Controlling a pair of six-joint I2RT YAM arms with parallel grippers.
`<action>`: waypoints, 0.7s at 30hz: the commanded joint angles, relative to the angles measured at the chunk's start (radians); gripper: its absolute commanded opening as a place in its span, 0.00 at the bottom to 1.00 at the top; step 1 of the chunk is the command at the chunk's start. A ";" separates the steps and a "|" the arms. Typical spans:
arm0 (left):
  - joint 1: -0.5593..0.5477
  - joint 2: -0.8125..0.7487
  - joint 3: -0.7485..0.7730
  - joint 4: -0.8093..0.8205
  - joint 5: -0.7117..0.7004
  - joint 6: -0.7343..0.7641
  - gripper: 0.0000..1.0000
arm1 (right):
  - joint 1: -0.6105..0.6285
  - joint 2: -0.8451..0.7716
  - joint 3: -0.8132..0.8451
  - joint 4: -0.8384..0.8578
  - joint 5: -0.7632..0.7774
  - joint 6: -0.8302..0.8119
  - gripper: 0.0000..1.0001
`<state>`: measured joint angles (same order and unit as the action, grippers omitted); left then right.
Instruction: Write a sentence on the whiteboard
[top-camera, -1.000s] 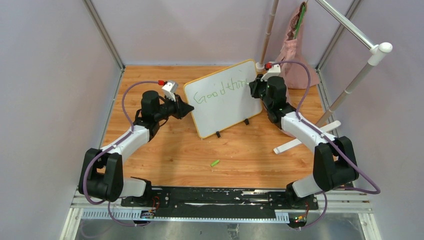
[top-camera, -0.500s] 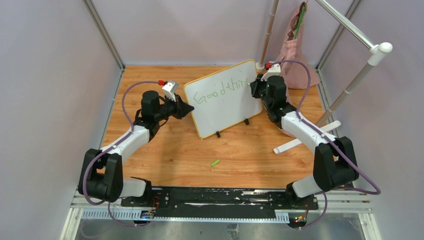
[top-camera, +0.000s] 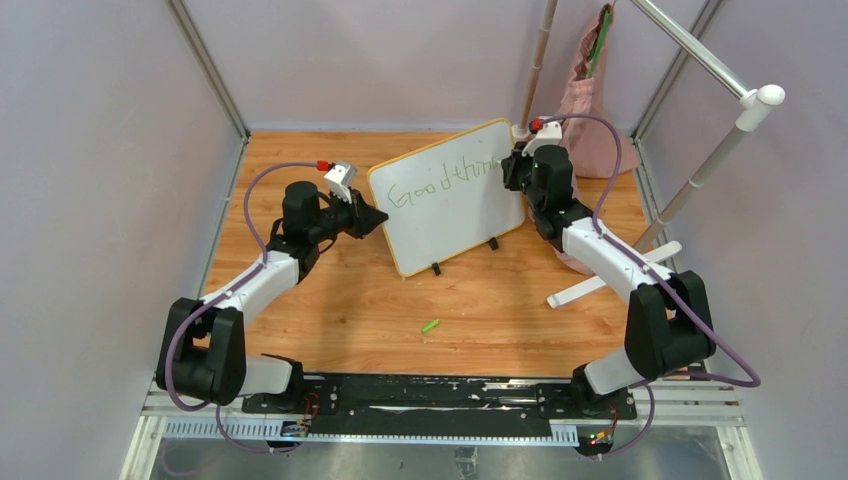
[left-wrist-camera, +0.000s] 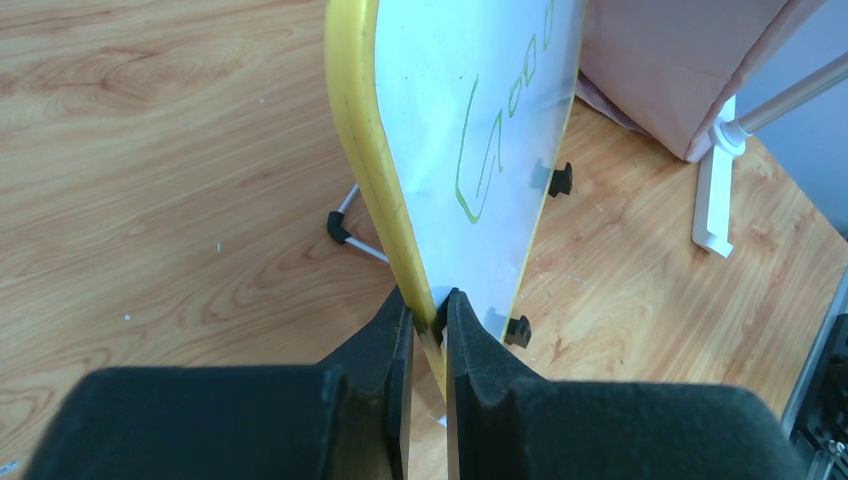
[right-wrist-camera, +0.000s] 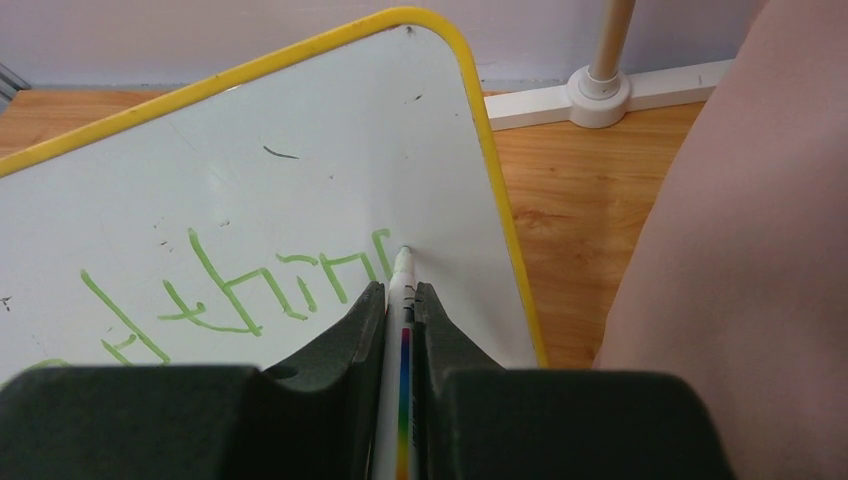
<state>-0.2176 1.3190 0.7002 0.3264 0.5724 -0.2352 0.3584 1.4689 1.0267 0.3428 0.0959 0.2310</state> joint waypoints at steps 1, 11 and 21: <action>-0.005 -0.003 -0.008 -0.029 -0.073 0.116 0.00 | -0.013 0.015 0.051 0.010 0.000 -0.016 0.00; -0.006 -0.002 -0.008 -0.028 -0.072 0.116 0.00 | -0.012 0.007 0.051 0.023 -0.025 -0.006 0.00; -0.006 -0.004 -0.008 -0.028 -0.074 0.117 0.00 | -0.012 0.014 0.044 0.013 -0.016 -0.002 0.00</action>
<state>-0.2188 1.3190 0.7002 0.3264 0.5720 -0.2348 0.3584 1.4731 1.0519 0.3435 0.0769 0.2279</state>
